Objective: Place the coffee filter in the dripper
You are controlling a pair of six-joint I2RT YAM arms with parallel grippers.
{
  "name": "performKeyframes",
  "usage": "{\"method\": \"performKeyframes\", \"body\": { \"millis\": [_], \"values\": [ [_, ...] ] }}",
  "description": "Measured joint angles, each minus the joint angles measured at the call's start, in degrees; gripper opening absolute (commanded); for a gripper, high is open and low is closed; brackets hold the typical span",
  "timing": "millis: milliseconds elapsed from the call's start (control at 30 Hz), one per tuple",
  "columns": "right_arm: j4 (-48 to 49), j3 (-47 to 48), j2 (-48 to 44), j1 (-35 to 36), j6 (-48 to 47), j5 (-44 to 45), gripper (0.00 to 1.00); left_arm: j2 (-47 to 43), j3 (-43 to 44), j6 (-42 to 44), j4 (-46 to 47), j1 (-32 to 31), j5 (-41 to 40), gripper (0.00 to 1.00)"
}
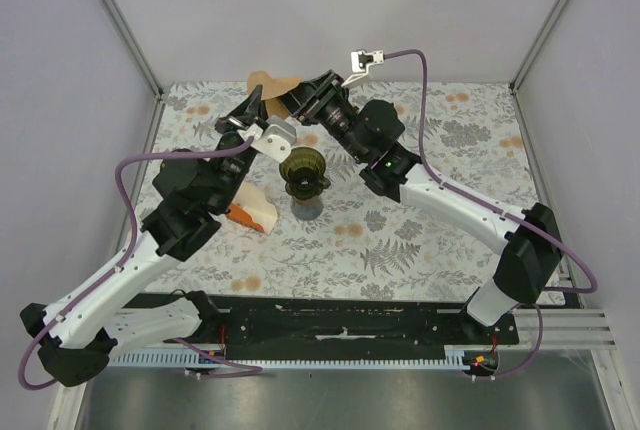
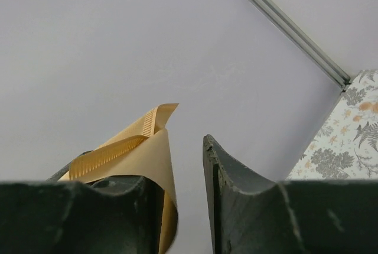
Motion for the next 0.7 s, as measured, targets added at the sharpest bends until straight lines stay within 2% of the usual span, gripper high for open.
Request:
{"method": "performKeyframes", "body": {
  "millis": [200, 300, 400, 467, 633, 667, 700],
  "values": [
    [4.2, 0.4, 0.7, 0.0, -0.2, -2.8, 0.42, -0.2, 0.4, -1.5, 0.2, -0.1, 1.1, 0.02],
    [5.9, 0.9, 1.5, 0.2, 0.7, -4.2, 0.29, -0.3, 0.4, -2.4, 0.6, -0.1, 2.1, 0.02],
    [6.6, 0.9, 1.8, 0.3, 1.8, -5.0, 0.07, -0.4, 0.3, -2.7, 1.6, -0.2, 3.1, 0.02],
    [6.6, 0.9, 1.7, 0.4, 2.1, -5.0, 0.00, -0.4, 0.3, -2.7, 2.6, -0.3, 3.2, 0.02],
    [4.5, -0.8, -0.1, 0.5, 1.6, -2.9, 0.00, -0.5, 0.3, -2.7, 3.3, -0.3, 3.3, 0.02],
    [4.0, -0.9, -0.5, 0.5, 1.3, -2.7, 0.00, -0.5, 0.3, -2.7, 3.0, -0.3, 3.3, 0.04],
    [2.7, -0.9, -0.9, 0.4, 0.3, -2.4, 0.00, -0.5, 0.3, -2.7, 2.4, -0.3, 3.3, 0.11]
  ]
}}
